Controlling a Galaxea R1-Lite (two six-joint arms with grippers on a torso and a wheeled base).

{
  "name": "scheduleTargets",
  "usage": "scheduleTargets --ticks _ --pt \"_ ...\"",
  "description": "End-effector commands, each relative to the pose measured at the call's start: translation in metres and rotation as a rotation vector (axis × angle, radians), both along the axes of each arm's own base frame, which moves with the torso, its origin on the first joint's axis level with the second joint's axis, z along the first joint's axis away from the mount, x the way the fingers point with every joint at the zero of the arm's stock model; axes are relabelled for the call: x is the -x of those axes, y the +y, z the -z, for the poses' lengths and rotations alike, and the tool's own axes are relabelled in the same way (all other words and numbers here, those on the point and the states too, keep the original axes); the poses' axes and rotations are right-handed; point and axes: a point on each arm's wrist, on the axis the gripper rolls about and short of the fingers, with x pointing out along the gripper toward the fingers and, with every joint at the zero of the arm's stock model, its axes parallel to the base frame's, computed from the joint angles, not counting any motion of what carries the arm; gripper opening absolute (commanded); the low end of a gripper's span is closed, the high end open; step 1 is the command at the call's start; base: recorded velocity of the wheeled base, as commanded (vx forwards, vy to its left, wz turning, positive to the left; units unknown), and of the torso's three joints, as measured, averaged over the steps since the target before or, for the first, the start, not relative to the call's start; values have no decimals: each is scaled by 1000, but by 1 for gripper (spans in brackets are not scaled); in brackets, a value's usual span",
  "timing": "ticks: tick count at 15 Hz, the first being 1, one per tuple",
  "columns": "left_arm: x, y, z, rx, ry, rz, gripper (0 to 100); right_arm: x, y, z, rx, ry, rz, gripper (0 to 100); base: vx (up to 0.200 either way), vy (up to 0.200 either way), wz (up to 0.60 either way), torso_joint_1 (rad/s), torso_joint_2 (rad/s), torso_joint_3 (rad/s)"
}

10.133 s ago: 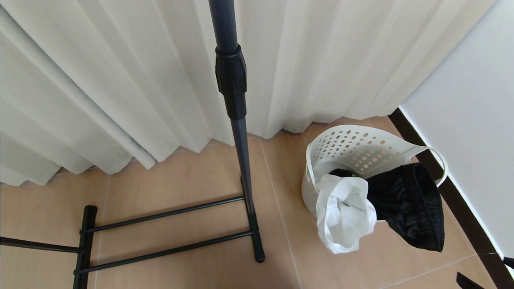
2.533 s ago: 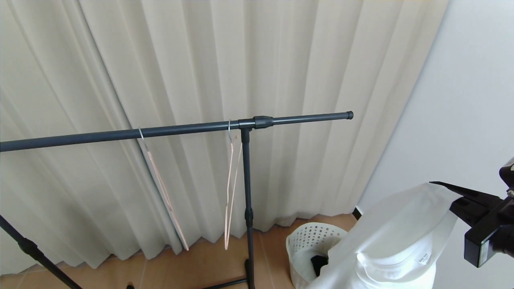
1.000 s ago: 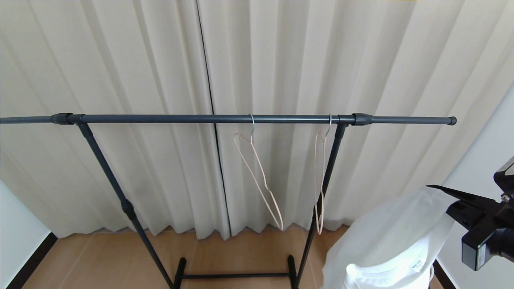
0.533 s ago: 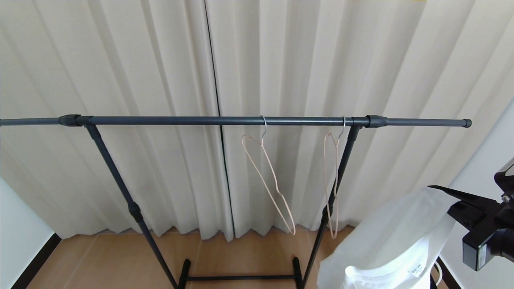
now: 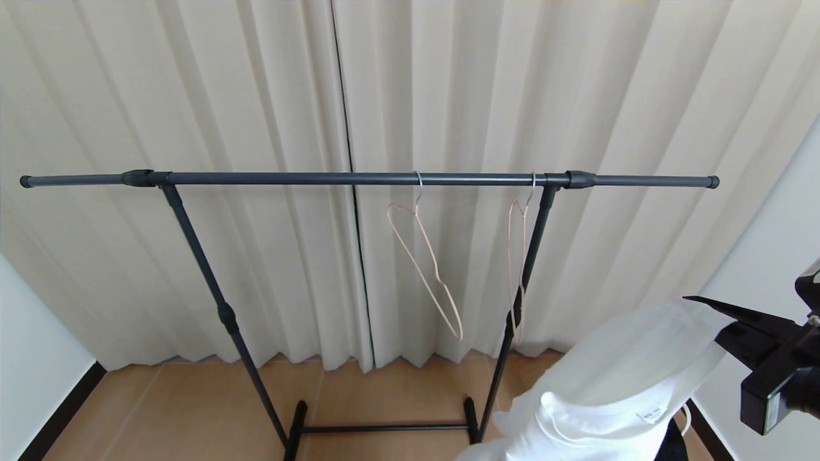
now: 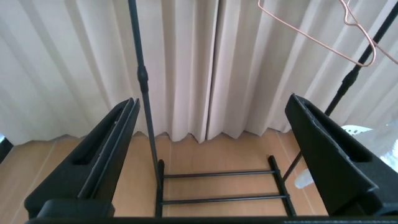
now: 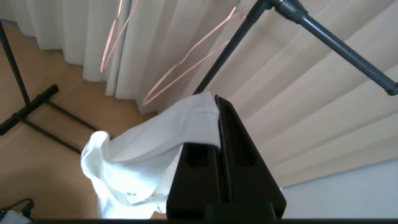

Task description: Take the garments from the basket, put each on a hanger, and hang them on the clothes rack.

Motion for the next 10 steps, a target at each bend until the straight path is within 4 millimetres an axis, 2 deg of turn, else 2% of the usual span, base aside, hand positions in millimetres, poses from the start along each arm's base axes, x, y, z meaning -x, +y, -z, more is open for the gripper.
scheduleTargets --ticks 1,3,10 --pt "0 0 0 0 2 0 100 0 0 1 2 3 0 0 -200 0 0 22 7 2" --pt "0 0 0 0 2 0 100 0 0 1 3 3 0 0 -200 0 0 19 12 -5" --pt "1 0 -2 -46 2 4 100 -2 2 4 62 1 -13 0 0 0 0 0 0 0"
